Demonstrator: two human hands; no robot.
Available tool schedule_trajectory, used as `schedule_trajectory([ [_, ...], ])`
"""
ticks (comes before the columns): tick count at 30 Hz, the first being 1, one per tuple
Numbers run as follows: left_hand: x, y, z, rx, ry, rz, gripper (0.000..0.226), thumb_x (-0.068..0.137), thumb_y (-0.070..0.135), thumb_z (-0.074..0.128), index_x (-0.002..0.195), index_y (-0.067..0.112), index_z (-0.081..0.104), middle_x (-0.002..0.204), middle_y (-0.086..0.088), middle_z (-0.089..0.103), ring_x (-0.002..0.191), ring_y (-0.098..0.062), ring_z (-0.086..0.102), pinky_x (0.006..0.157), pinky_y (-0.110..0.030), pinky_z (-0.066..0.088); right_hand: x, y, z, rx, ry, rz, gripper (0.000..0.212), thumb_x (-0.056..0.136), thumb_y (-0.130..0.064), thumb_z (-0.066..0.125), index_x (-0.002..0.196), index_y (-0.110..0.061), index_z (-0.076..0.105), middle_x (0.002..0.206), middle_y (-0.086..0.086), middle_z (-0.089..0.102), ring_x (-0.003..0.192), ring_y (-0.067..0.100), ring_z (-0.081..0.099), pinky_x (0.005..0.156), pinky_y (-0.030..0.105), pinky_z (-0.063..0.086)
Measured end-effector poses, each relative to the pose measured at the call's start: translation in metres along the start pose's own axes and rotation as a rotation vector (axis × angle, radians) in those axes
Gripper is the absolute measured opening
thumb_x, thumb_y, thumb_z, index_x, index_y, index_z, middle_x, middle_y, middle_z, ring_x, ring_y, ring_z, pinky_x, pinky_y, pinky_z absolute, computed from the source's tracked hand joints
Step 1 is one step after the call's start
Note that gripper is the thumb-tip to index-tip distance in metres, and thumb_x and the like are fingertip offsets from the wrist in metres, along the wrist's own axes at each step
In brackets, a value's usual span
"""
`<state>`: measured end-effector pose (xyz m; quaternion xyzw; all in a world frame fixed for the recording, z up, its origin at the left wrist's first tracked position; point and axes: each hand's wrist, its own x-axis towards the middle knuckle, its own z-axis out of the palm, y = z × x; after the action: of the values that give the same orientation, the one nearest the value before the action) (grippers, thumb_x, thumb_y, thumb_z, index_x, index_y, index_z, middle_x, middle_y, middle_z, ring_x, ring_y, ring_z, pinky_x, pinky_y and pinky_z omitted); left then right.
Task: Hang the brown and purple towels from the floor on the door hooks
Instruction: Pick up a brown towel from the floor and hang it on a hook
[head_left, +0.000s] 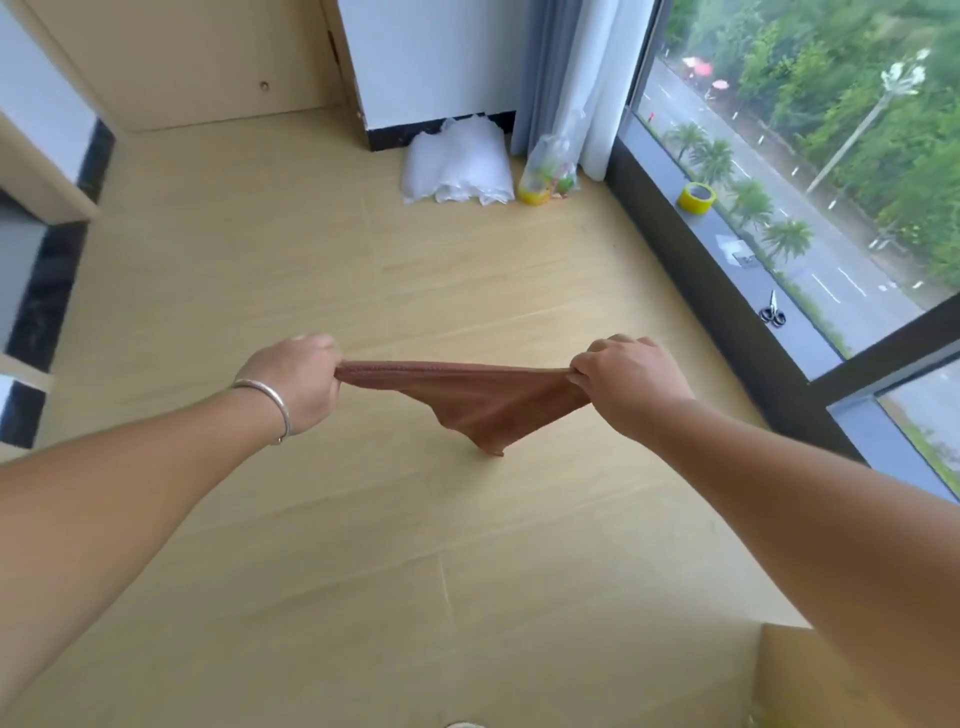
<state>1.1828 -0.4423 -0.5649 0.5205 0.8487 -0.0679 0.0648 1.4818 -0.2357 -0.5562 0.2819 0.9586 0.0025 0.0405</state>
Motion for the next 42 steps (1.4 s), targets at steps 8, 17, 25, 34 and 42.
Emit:
schedule_trajectory([
  [8, -0.125, -0.007, 0.048, -0.085, 0.078, -0.151, 0.029, 0.086, 0.024, 0.049, 0.106, 0.035, 0.066, 0.110, 0.014, 0.061, 0.101, -0.019, 0.054, 0.073, -0.032, 0.048, -0.052, -0.054, 0.052, 0.120, 0.058, -0.059, 0.023, 0.098, -0.024, 0.046, 0.103, -0.026, 0.069, 0.108, -0.009, 0.064, 0.113, 0.017, 0.050, 0.089, 0.029, 0.036],
  [17, -0.247, 0.040, 0.261, -0.176, -0.233, -0.213, 0.026, 0.086, 0.023, 0.051, 0.104, 0.031, 0.068, 0.111, 0.013, 0.058, 0.107, -0.017, 0.050, 0.074, -0.033, 0.048, -0.175, -0.102, 0.246, 0.211, -0.297, -0.076, 0.022, 0.096, -0.027, 0.050, 0.095, -0.021, 0.071, 0.097, -0.006, 0.068, 0.118, 0.019, 0.050, 0.090, 0.031, 0.033],
  [25, -0.354, 0.096, 0.411, -0.292, -0.524, -0.233, 0.019, 0.090, 0.024, 0.055, 0.104, 0.029, 0.067, 0.108, 0.010, 0.055, 0.107, -0.014, 0.049, 0.071, -0.031, 0.044, -0.288, -0.122, 0.366, 0.146, -0.601, -0.062, 0.019, 0.093, -0.035, 0.054, 0.095, -0.026, 0.071, 0.093, -0.010, 0.067, 0.111, 0.017, 0.052, 0.083, 0.030, 0.035],
  [34, -0.328, 0.080, 0.482, -0.531, -0.386, -0.407, 0.014, 0.090, 0.028, 0.062, 0.088, 0.017, 0.071, 0.095, -0.001, 0.061, 0.095, -0.025, 0.056, 0.072, -0.035, 0.046, -0.246, -0.131, 0.433, 0.205, -0.523, 0.033, 0.020, 0.093, -0.034, 0.054, 0.096, -0.024, 0.071, 0.101, -0.005, 0.067, 0.108, 0.020, 0.052, 0.082, 0.033, 0.038],
  [42, -0.147, 0.008, 0.553, -0.505, -0.114, -0.431, 0.020, 0.091, 0.025, 0.057, 0.090, 0.010, 0.070, 0.099, -0.013, 0.061, 0.096, -0.035, 0.056, 0.078, -0.042, 0.048, -0.064, -0.125, 0.507, 0.271, -0.211, 0.247, 0.024, 0.091, -0.032, 0.056, 0.098, -0.015, 0.071, 0.101, 0.011, 0.065, 0.104, 0.032, 0.052, 0.079, 0.037, 0.042],
])
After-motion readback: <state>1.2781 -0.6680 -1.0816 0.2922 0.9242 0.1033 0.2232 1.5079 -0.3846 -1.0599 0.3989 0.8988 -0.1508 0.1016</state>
